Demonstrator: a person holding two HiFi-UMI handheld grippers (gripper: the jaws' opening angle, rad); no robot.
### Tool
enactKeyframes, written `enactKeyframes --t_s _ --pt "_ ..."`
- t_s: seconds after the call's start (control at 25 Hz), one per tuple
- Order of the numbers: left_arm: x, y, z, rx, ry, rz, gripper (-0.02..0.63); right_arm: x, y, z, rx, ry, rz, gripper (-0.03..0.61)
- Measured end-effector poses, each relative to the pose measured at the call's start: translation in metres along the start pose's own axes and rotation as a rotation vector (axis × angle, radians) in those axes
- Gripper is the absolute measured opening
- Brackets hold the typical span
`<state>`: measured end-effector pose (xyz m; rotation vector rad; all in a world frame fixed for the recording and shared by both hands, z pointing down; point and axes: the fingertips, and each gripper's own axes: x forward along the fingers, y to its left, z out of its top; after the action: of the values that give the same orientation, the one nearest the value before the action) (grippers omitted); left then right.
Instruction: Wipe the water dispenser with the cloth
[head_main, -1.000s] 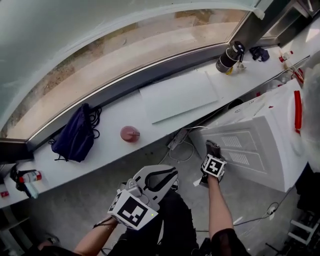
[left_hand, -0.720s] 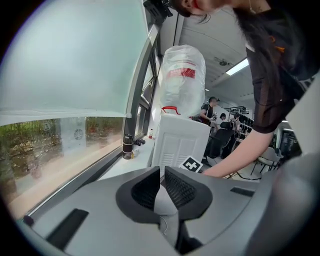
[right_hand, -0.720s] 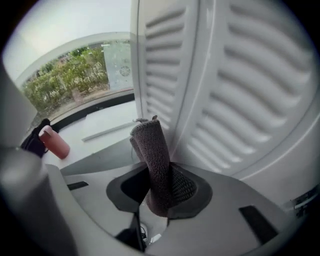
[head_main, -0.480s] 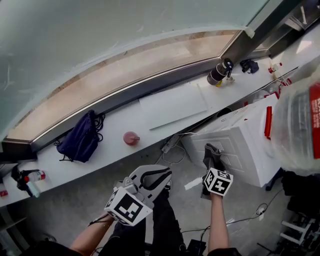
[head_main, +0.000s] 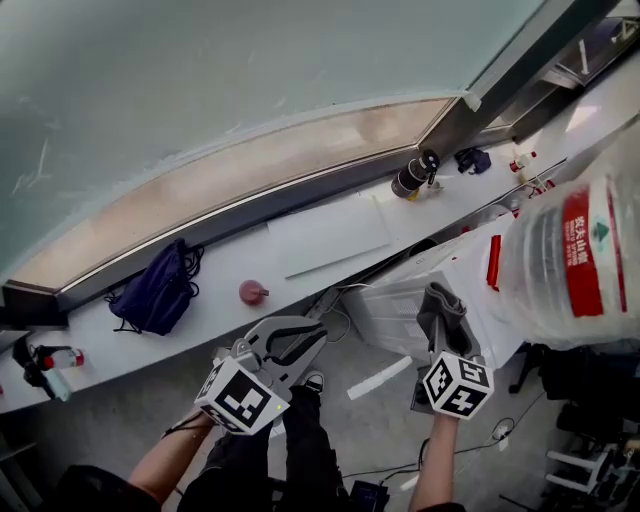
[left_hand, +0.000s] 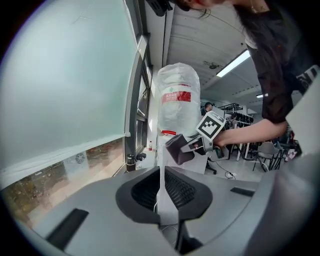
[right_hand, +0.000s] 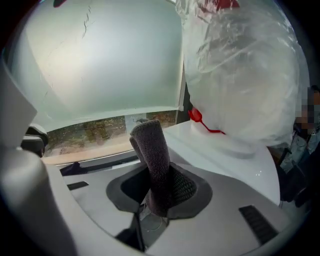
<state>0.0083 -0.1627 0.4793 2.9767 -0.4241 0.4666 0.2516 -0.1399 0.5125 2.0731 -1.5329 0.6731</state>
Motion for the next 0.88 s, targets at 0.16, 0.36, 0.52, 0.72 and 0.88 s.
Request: enactKeyframes --t_s 0.16,0.36,0.52,0.72,0.88 --pt "-0.001 0.003 -0.004 -0.014 -0.002 0.014 0.043 0.009 -0.012 0.001 0.049 0.002 -0.034 0.106" --pt "0.000 0.003 -0.016 -0.059 0.008 0.034 0.043 0.036 -0.017 -0.029 0.083 0.051 -0.077 0.106" --pt "0.004 0.003 -0.028 -0.081 0.018 0.052 0.043 0.069 -0.018 -0.068 0.090 0.121 -0.105 0.106" --pt "0.007 0.008 -0.043 -0.116 0.036 0.095 0.043 0.116 -0.018 -0.121 0.107 0.193 -0.128 0.106" --pt "0.009 0.013 -0.057 -0.134 0.056 0.137 0.043 0.158 -0.010 -0.159 0.088 0.224 -0.136 0.106"
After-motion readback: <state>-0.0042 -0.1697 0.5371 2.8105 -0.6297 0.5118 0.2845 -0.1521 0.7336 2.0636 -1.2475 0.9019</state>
